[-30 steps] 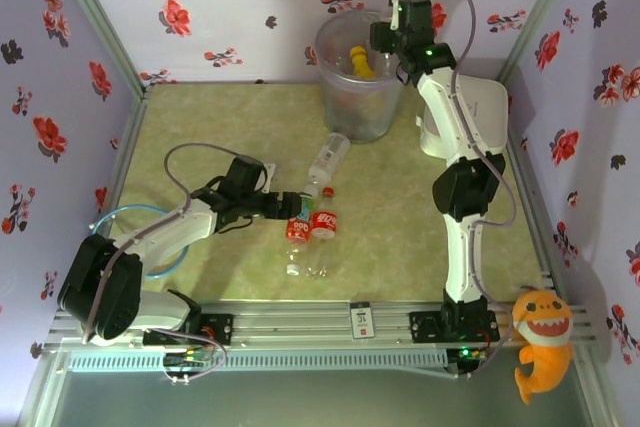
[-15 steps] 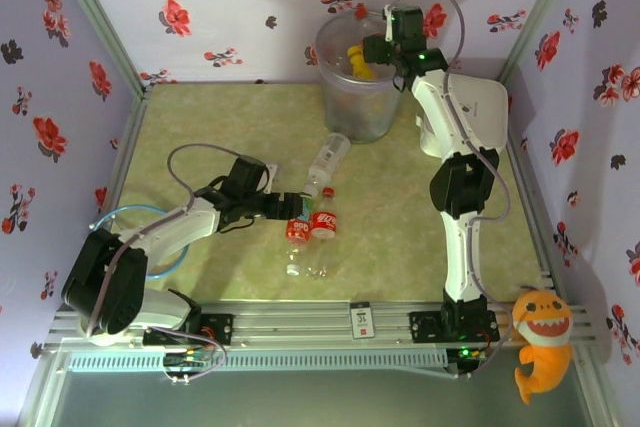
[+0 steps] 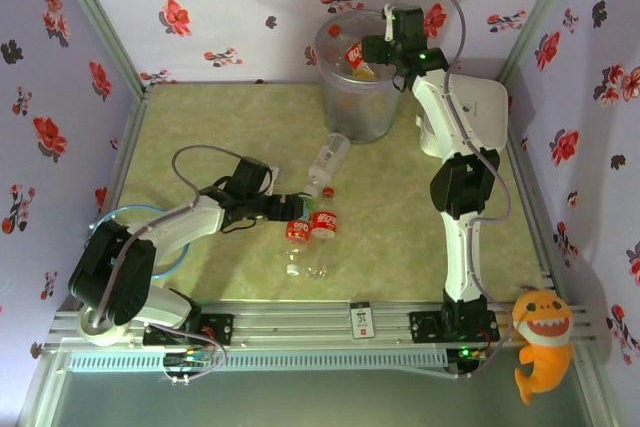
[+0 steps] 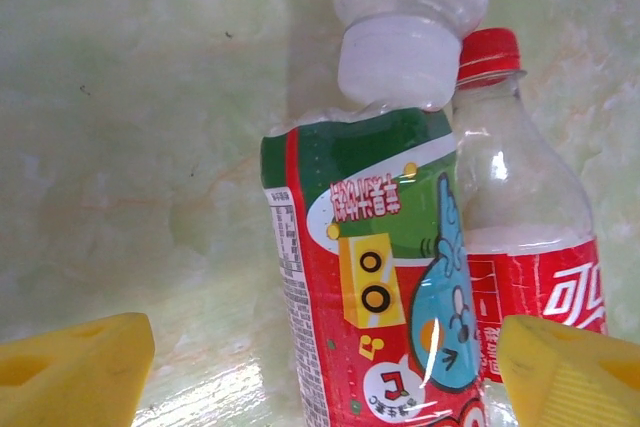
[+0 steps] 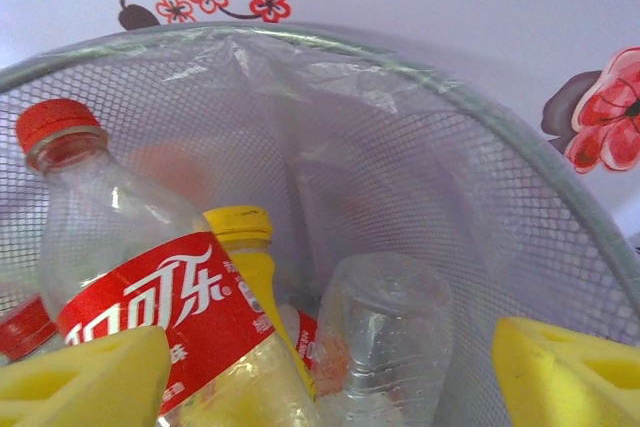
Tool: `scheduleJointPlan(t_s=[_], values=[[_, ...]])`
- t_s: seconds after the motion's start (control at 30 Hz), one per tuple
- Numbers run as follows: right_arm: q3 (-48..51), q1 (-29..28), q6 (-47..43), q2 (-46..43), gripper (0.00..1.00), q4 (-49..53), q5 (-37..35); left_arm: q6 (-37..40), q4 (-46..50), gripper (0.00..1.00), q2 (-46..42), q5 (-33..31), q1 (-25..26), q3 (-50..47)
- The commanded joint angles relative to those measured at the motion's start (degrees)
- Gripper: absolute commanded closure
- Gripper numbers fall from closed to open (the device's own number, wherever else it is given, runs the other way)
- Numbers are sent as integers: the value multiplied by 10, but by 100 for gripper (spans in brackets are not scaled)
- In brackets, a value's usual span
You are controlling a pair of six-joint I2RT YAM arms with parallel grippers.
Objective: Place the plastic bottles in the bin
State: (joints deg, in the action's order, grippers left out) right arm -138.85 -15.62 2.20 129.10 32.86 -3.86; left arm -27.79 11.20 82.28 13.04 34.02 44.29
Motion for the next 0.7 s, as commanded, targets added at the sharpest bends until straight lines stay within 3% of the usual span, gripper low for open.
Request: scheduleJointPlan(t_s=[0.0,0.23,0.67], values=[[12,1,22,-60,16,-3,30,-3,0,12,11,-4,8,13],[121,0,51,-158,17,-33,72,-1,2,14,20,-5,10,20],[532,1,103,-424,15,-127,92,15,33,16,66,-4,25,68]])
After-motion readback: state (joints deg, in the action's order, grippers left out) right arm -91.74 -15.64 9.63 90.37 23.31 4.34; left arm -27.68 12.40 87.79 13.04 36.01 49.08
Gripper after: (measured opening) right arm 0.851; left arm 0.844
